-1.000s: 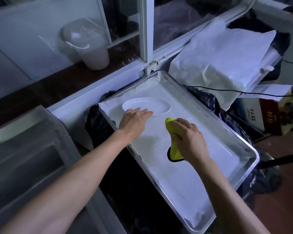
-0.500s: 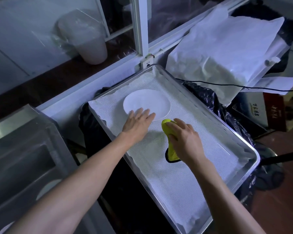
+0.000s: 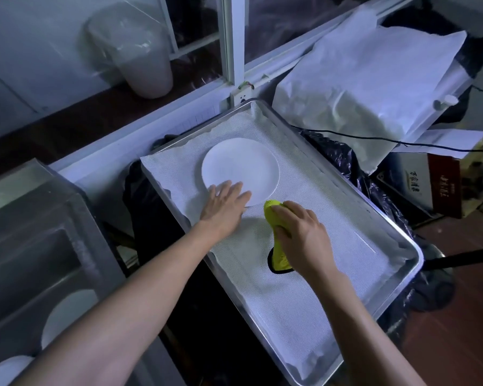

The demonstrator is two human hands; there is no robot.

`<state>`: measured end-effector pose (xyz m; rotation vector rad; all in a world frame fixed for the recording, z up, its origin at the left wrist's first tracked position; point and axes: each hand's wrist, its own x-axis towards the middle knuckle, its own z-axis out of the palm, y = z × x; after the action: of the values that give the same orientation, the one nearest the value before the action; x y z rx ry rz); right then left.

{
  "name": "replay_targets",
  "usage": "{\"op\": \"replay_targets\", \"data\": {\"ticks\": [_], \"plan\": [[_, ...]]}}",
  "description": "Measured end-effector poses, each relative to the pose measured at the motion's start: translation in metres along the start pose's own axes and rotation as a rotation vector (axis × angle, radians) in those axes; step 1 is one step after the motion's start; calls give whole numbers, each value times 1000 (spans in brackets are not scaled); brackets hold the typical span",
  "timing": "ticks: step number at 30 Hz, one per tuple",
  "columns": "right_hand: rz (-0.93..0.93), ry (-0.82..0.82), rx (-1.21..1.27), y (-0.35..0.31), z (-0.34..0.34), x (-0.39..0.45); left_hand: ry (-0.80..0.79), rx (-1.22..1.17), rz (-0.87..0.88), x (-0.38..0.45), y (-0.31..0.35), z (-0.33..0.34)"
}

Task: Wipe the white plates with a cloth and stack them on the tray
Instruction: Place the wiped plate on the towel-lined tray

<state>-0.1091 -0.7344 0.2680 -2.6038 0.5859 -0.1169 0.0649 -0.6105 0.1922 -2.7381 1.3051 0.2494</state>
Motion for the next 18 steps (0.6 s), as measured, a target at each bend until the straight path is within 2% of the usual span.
{"op": "replay_targets", "data": {"ticks": [9, 15, 18], "plan": [[-70, 86, 52, -35, -2, -12, 158, -241, -55, -81, -23, -38], [-193, 71, 97, -101, 9, -25, 376, -379, -155, -169, -65, -42], [-276, 47, 141, -147, 23, -39, 394, -414, -221, -220, -91, -33]]}}
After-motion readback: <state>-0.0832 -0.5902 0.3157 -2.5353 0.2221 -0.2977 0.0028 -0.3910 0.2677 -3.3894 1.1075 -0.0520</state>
